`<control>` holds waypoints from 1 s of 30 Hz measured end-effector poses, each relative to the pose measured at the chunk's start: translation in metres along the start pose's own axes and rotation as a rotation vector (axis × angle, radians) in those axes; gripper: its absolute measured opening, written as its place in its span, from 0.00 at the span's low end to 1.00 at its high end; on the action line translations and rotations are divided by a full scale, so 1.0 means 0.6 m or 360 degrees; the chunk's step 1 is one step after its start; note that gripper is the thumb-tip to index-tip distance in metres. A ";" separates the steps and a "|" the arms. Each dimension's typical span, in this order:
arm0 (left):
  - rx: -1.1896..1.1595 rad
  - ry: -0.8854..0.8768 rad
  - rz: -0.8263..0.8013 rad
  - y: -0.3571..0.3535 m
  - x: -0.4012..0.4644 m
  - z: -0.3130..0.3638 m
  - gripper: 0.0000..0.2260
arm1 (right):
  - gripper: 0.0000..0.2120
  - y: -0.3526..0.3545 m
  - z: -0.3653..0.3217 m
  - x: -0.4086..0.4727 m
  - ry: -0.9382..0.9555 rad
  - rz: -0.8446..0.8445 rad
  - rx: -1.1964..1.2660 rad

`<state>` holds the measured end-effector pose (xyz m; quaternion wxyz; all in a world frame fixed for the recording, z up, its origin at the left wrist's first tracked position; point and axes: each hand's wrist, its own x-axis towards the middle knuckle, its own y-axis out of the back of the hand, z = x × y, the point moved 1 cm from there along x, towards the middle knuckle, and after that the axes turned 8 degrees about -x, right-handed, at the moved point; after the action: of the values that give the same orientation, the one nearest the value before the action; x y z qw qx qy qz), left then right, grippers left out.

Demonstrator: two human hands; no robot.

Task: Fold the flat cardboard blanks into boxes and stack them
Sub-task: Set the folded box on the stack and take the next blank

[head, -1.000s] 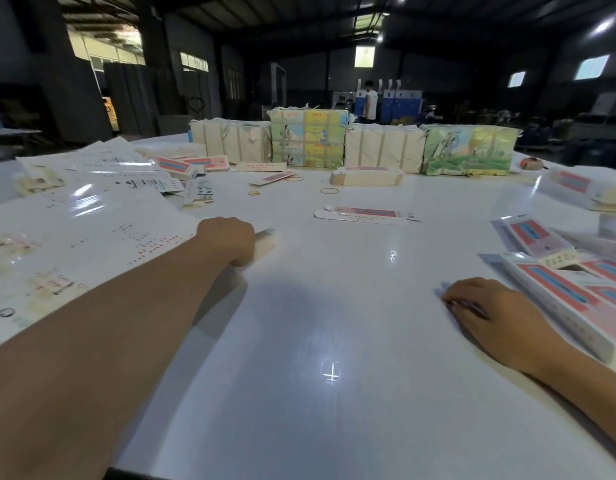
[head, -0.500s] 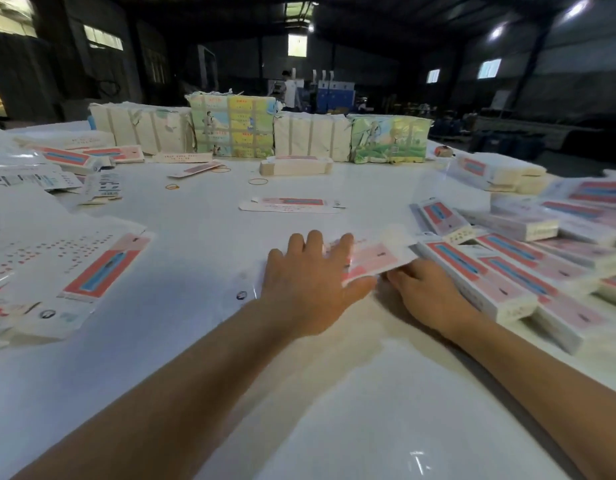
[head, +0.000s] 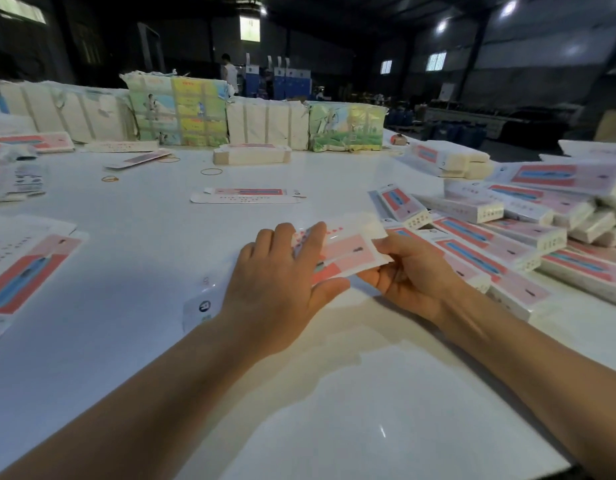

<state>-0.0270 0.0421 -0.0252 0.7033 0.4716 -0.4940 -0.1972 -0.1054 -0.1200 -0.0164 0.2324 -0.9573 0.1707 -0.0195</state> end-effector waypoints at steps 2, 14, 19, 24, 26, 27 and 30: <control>0.0019 -0.0089 0.0032 -0.001 -0.002 -0.005 0.35 | 0.17 0.003 -0.003 0.000 -0.0005 -0.0112 -0.0112; -0.0184 -0.0072 0.0070 0.018 0.007 -0.025 0.34 | 0.10 0.000 0.005 0.005 -0.0148 0.0069 -0.0427; -0.0196 0.0175 0.0036 0.003 0.010 -0.030 0.29 | 0.04 0.023 -0.005 0.004 0.0564 0.0846 -0.1073; -0.0099 0.0185 0.0059 -0.003 0.012 -0.021 0.28 | 0.12 -0.010 0.015 -0.011 0.0826 0.0610 -0.1610; -0.0045 0.0144 0.0078 -0.006 0.010 -0.018 0.29 | 0.07 -0.014 0.021 -0.010 0.0816 0.0565 -0.1589; -0.0030 0.0135 0.0081 -0.007 0.010 -0.018 0.29 | 0.10 -0.011 0.023 -0.008 0.0784 0.0571 -0.1582; 0.0028 0.0080 0.0065 -0.010 0.010 -0.018 0.32 | 0.25 -0.005 0.023 -0.006 0.0651 0.0498 -0.1597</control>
<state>-0.0135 0.0400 -0.0282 0.7151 0.4725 -0.4875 -0.1665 -0.1064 -0.1102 -0.0275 -0.2891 -0.8905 0.3405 -0.0864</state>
